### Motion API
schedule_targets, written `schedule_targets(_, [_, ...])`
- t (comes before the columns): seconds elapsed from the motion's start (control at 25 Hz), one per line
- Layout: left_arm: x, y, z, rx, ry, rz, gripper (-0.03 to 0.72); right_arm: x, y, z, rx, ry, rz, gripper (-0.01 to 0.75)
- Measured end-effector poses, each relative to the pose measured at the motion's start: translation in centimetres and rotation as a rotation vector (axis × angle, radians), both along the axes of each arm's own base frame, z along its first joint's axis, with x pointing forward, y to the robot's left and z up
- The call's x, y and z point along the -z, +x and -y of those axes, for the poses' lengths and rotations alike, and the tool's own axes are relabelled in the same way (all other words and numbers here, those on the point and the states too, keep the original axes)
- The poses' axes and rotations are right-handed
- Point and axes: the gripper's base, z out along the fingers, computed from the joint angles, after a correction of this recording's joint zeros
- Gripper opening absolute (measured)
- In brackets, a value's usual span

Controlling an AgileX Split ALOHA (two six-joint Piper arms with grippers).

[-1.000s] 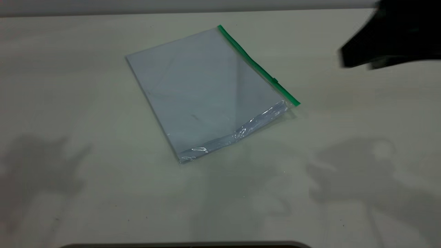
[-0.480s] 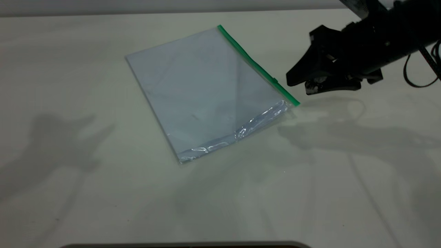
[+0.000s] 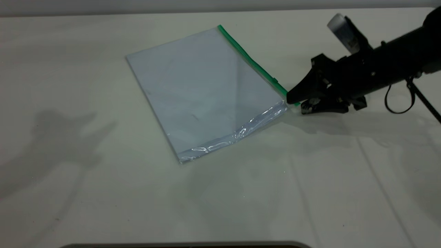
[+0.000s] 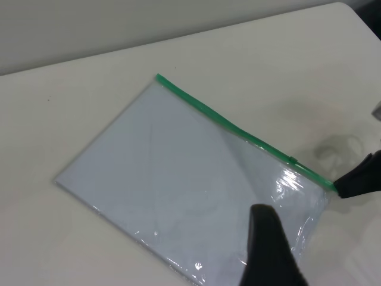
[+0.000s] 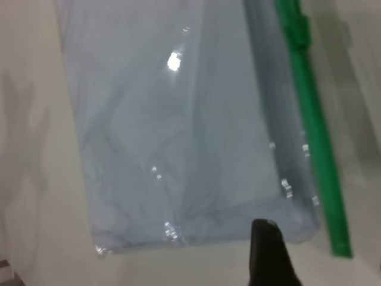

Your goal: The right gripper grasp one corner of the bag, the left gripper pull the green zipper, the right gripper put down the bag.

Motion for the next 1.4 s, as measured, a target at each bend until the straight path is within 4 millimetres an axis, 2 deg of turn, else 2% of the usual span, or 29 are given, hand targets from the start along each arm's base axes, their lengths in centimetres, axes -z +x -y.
schedule_targets(0.16, [0.0, 0.0, 0.0, 0.001, -0.001, 0.0, 0.517, 1.1, 0.3, -0.6, 0.029, 0.049, -0.018, 0.482])
schedule_targets(0.44, [0.0, 0.0, 0.0, 0.002, 0.002, 0.002, 0.517, 1.1, 0.1, -4.0, 0.012, 0.112, -0.013, 0.482])
schedule_targets(0.6, [0.0, 0.0, 0.0, 0.002, 0.002, 0.002, 0.517, 1.1, 0.2, -4.6, 0.018, 0.096, 0.008, 0.459])
schedule_targets(0.8, [0.0, 0.0, 0.0, 0.002, 0.002, 0.003, 0.517, 1.4, 0.3, -4.4, 0.034, 0.063, 0.013, 0.342])
schedule_targets(1.0, [0.0, 0.0, 0.0, -0.003, 0.005, 0.005, 0.517, 1.3, 0.4, -4.5, 0.036, 0.06, 0.016, 0.193])
schedule_targets(1.16, [0.0, 0.1, -0.1, -0.01, 0.01, 0.009, 0.517, 1.2, 0.4, -4.7, 0.013, 0.079, 0.036, 0.039])
schedule_targets(1.32, [0.2, 0.2, -0.2, -0.017, 0.009, 0.001, 0.517, 0.5, 0.3, -4.7, -0.06, 0.125, 0.072, 0.033])
schedule_targets(1.4, [0.7, 0.5, -0.2, -0.018, 0.008, -0.014, 0.517, -0.3, 0.1, -4.3, -0.159, 0.111, 0.09, 0.033])
